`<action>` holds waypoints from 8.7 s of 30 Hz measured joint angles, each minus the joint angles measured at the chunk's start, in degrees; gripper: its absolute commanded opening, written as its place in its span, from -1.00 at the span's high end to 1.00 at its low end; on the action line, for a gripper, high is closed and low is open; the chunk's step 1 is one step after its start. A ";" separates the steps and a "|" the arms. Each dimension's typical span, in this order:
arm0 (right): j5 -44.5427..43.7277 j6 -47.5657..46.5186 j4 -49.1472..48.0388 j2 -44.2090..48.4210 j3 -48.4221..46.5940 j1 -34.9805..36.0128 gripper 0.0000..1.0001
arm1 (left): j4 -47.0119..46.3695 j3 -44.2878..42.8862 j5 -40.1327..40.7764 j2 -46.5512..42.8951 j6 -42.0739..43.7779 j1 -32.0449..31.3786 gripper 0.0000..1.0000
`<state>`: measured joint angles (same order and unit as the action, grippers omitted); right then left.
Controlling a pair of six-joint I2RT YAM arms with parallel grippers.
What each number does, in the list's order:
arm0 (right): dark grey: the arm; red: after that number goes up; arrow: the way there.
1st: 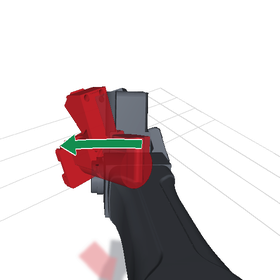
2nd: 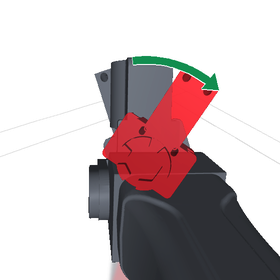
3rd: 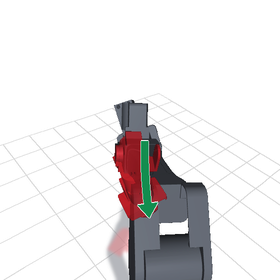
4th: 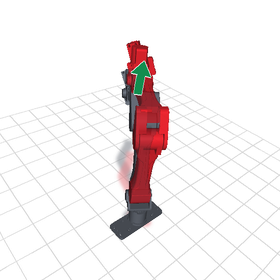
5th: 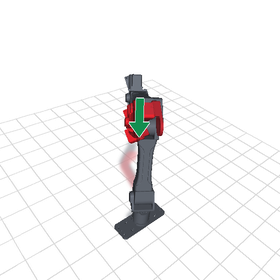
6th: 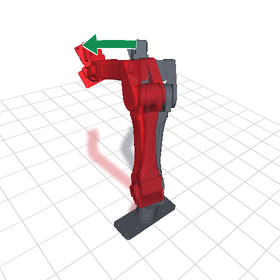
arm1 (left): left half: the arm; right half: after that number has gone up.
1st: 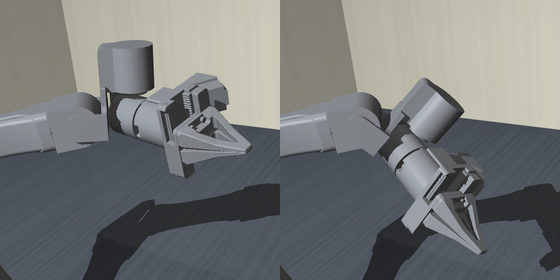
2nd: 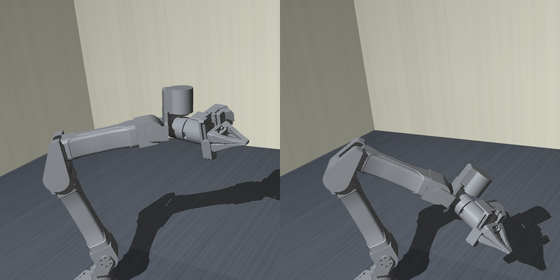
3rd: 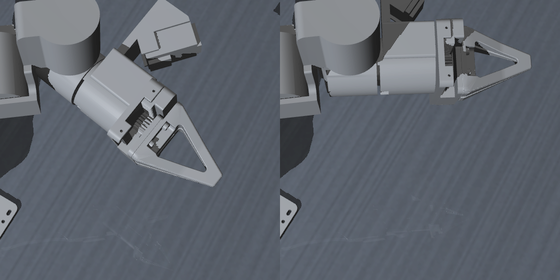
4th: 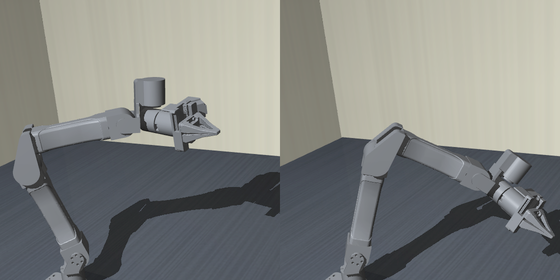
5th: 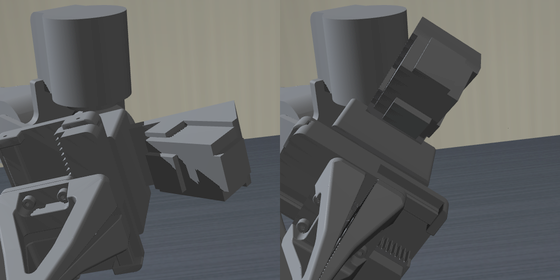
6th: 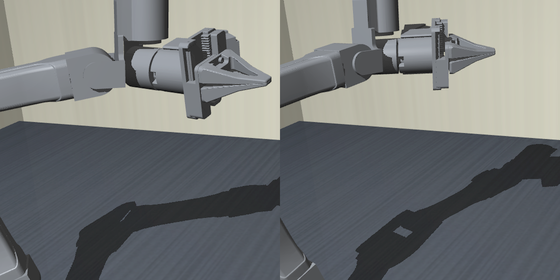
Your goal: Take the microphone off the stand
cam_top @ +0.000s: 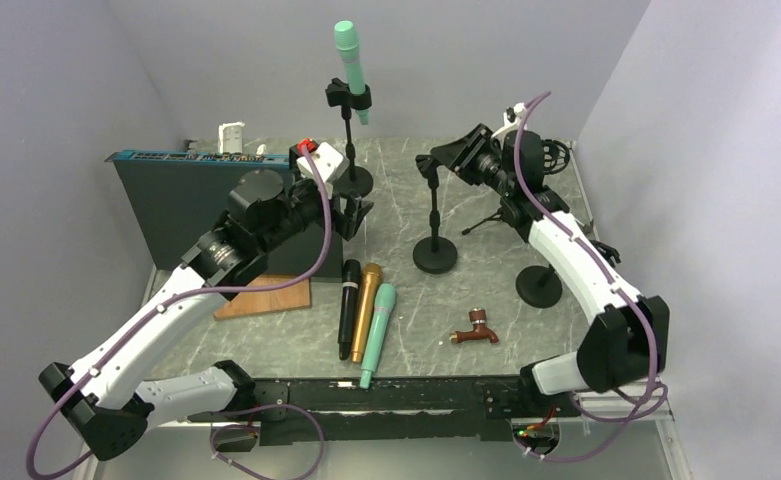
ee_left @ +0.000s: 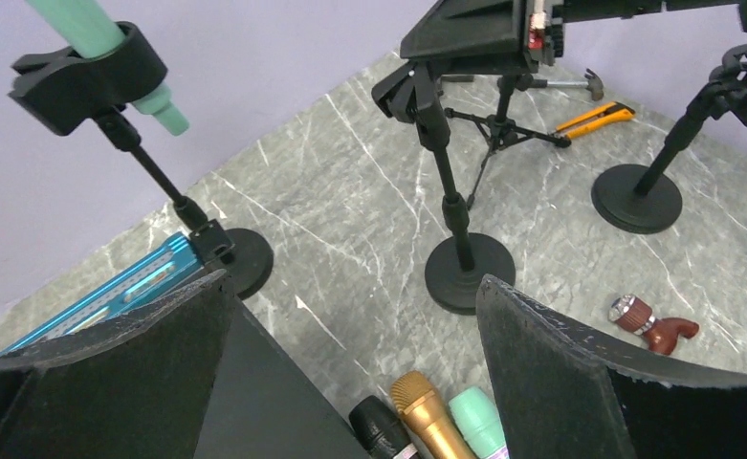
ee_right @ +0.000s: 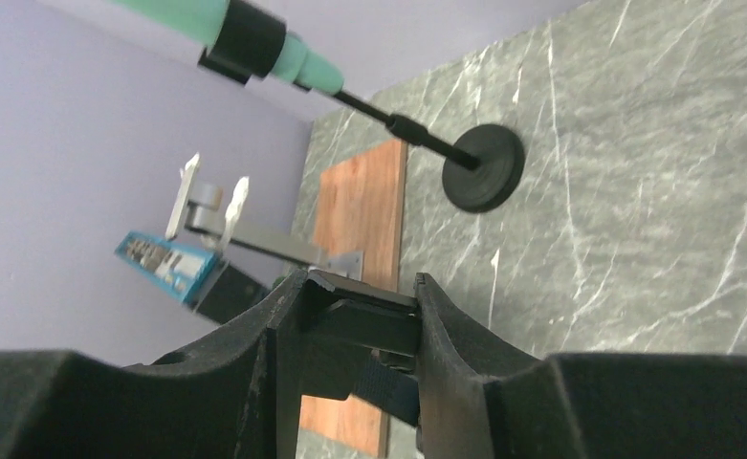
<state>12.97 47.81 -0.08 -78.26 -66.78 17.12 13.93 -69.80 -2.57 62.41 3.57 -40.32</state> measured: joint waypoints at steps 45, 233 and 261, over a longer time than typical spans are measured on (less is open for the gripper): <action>7.85 4.92 -29.70 -26.12 -11.54 -14.56 1.00 | -1.31 1.33 5.44 -2.25 0.94 -0.22 -0.99; -6.29 -28.35 27.26 29.20 -0.26 6.58 -1.00 | -11.93 -8.04 -4.90 17.31 -28.65 -7.54 -0.86; -55.84 -40.35 14.49 13.81 -2.78 34.07 1.00 | -7.26 2.78 -14.01 -1.79 -8.24 -0.74 -0.92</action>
<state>-42.87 7.46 14.41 -64.45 -69.56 51.20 6.68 -67.02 -16.58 60.62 -4.67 -41.06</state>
